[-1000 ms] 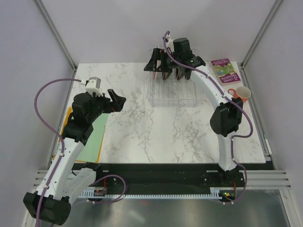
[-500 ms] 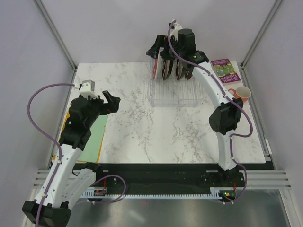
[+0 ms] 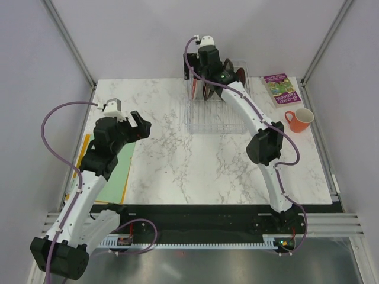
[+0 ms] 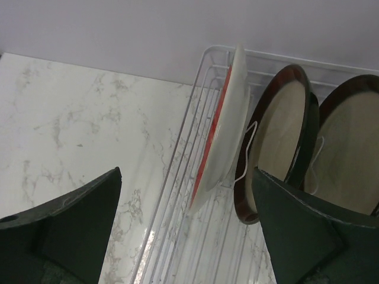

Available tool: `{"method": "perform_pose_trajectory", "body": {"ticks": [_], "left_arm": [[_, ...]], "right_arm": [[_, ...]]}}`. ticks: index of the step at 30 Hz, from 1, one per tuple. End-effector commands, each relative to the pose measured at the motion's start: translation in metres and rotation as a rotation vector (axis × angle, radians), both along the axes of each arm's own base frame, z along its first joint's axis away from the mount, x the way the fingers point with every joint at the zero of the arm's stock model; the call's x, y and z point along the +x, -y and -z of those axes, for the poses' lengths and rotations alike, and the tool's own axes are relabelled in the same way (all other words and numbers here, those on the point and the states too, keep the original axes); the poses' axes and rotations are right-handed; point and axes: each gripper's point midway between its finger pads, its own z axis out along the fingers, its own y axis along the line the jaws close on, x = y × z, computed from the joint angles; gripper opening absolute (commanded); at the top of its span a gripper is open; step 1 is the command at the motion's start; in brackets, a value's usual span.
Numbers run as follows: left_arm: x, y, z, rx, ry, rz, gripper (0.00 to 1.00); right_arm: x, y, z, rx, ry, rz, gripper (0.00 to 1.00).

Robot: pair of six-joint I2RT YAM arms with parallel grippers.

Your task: Unload the plates from the dish rack

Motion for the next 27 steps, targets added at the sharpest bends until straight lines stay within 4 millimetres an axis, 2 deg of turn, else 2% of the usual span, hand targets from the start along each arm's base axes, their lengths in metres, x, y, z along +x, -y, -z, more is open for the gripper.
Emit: {"method": "perform_pose_trajectory", "body": {"ticks": [1, 7, 11, 14, 18, 19, 24, 25, 27], "left_arm": [[0.011, -0.002, -0.007, -0.04, -0.001, -0.049, 1.0], [0.024, -0.001, 0.007, -0.016, -0.049, -0.055, 1.0], [0.03, -0.002, 0.013, -0.004, -0.06, -0.067, 1.0], [0.034, -0.003, 0.016, 0.008, -0.064, -0.069, 1.0], [0.039, -0.003, 0.024, 0.023, -0.084, -0.067, 1.0], [0.041, -0.002, 0.027, 0.028, -0.093, -0.066, 1.0], [0.046, 0.0, 0.036, 0.042, -0.115, -0.056, 0.98], [0.047, 0.001, 0.036, 0.039, -0.114, -0.051, 0.96], [0.048, 0.001, 0.038, 0.038, -0.12, -0.05, 0.95]], "right_arm": [[0.019, 0.012, 0.023, -0.14, 0.037, 0.114, 0.98], [0.035, 0.024, 0.035, -0.194, 0.077, 0.209, 0.98], [0.043, 0.02, 0.042, -0.206, 0.101, 0.21, 0.98], [0.05, 0.015, 0.052, -0.205, 0.113, 0.199, 0.9], [0.061, 0.015, 0.062, -0.173, 0.121, 0.2, 0.86], [0.063, 0.014, 0.062, -0.159, 0.128, 0.193, 0.83], [0.07, 0.01, 0.069, -0.13, 0.132, 0.175, 0.5], [0.071, 0.011, 0.067, -0.126, 0.141, 0.179, 0.37], [0.072, 0.011, 0.065, -0.128, 0.149, 0.179, 0.27]]}}
